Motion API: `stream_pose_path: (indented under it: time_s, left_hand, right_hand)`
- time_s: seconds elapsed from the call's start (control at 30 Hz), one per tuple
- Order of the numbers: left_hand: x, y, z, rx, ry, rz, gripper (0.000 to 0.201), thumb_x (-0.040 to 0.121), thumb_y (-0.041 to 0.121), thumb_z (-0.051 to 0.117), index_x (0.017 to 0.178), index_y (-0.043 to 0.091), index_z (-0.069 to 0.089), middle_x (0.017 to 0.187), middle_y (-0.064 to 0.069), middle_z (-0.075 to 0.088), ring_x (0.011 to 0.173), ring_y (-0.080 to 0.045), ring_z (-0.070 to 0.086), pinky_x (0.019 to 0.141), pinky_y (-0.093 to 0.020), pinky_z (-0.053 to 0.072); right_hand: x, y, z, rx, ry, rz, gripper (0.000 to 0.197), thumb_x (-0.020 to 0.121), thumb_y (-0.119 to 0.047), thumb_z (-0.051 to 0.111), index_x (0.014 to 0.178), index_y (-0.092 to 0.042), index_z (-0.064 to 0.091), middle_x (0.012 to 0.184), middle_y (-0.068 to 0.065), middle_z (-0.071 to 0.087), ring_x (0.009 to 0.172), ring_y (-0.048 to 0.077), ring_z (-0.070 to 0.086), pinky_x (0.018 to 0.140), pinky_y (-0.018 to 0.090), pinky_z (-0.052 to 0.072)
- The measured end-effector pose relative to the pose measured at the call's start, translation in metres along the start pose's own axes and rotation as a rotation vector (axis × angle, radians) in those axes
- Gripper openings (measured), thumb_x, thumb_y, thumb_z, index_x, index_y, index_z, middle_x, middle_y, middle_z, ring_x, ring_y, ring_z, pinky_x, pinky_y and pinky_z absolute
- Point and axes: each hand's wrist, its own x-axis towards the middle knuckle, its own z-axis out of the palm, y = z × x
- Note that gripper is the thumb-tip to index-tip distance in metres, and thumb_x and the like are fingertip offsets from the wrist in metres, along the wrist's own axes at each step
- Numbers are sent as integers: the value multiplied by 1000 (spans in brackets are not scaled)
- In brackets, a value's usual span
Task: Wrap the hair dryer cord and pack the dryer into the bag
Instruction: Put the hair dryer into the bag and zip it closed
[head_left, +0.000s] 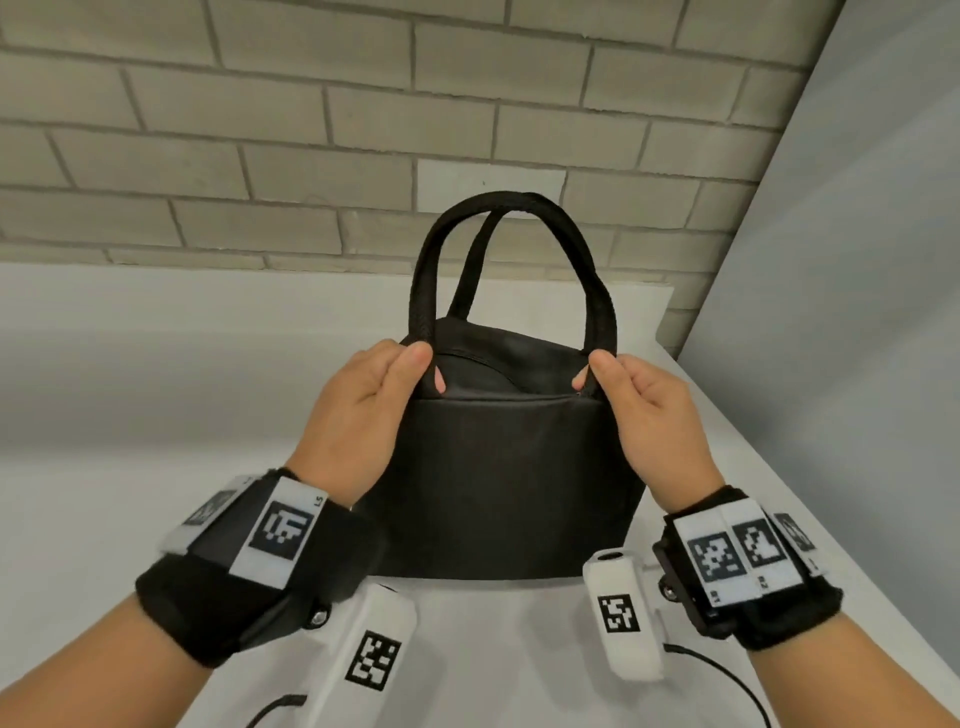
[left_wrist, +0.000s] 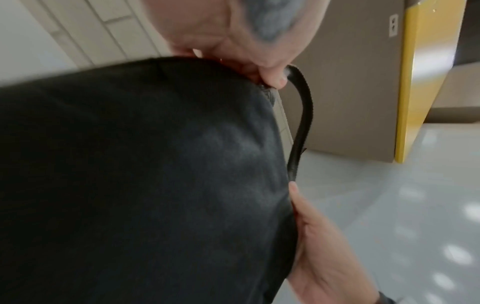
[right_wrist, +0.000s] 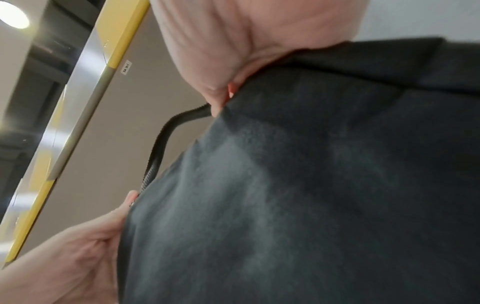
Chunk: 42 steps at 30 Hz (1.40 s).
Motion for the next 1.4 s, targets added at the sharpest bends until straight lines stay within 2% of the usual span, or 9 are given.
stream_pose_path:
  time_s: [0.37, 0.43, 0.57, 0.67, 0.83, 0.97, 1.07, 1.23, 1.4]
  left_hand:
    - [-8, -2, 8, 34, 10, 272, 35, 85, 38, 35, 78, 15, 61, 71, 19, 47, 73, 12, 49, 67, -2, 37]
    - [-9, -2, 11, 36, -6, 317, 37, 85, 35, 37, 85, 8, 62, 77, 21, 46, 77, 13, 48, 71, -1, 36]
    - [-9, -5, 12, 84, -12, 335, 38, 86, 35, 35, 85, 6, 60, 78, 15, 47, 79, 2, 47, 71, -6, 39]
    - [-6, -4, 13, 128, -16, 334, 38, 87, 34, 34, 78, 5, 57, 74, 12, 43, 74, -5, 45, 66, -12, 37]
    - [-4, -6, 11, 120, 7, 340, 38, 87, 35, 33, 76, 6, 56, 72, 16, 41, 74, 0, 44, 65, -10, 36]
    - [-2, -9, 8, 127, 28, 314, 41, 87, 35, 32, 78, 4, 56, 71, 18, 39, 72, 9, 44, 66, -5, 35]
    - [0, -9, 10, 126, 23, 334, 40, 87, 34, 31, 77, 4, 55, 70, 18, 38, 72, 11, 43, 66, -3, 34]
    - [-1, -18, 0, 153, 61, 321, 34, 88, 34, 31, 76, 10, 53, 72, 17, 40, 72, 11, 44, 65, -3, 34]
    - [2, -19, 0, 190, 65, 321, 22, 88, 33, 31, 75, 23, 46, 70, 20, 38, 73, 14, 44, 66, -1, 34]
  right_hand:
    - [77, -22, -18, -26, -263, 337, 55, 89, -54, 36, 123, -13, 50, 122, 7, 58, 106, 18, 54, 101, 42, 41]
    - [81, -27, -9, -32, -416, 323, 35, 93, -31, 43, 110, -3, 57, 102, 12, 67, 90, 19, 61, 96, 39, 47]
    - [91, -59, -4, 357, -238, 124, 26, 95, -13, 38, 73, -12, 52, 43, -7, 55, 44, 3, 53, 58, 23, 53]
    - [94, -79, 1, 241, -248, 3, 28, 96, -18, 38, 72, -17, 51, 46, -9, 49, 38, -1, 46, 43, 16, 45]
    - [99, -61, -25, 146, -440, 75, 22, 79, -17, 45, 80, -23, 65, 88, -7, 65, 92, 11, 58, 97, 38, 35]
    - [92, -31, -34, -49, -702, 165, 38, 57, -20, 67, 93, -31, 66, 114, -9, 63, 118, 15, 51, 109, 39, 28]
    - [91, -37, -15, -379, -603, 40, 16, 85, -19, 59, 97, -15, 68, 108, 2, 67, 87, 0, 57, 78, -1, 40]
    - [99, -52, -6, -153, -370, 19, 16, 92, -21, 47, 87, -13, 60, 107, 24, 66, 93, 36, 65, 84, 41, 54]
    - [102, -46, -6, -138, -386, -4, 22, 94, -26, 43, 79, -19, 58, 85, 10, 75, 79, 21, 69, 70, 28, 46]
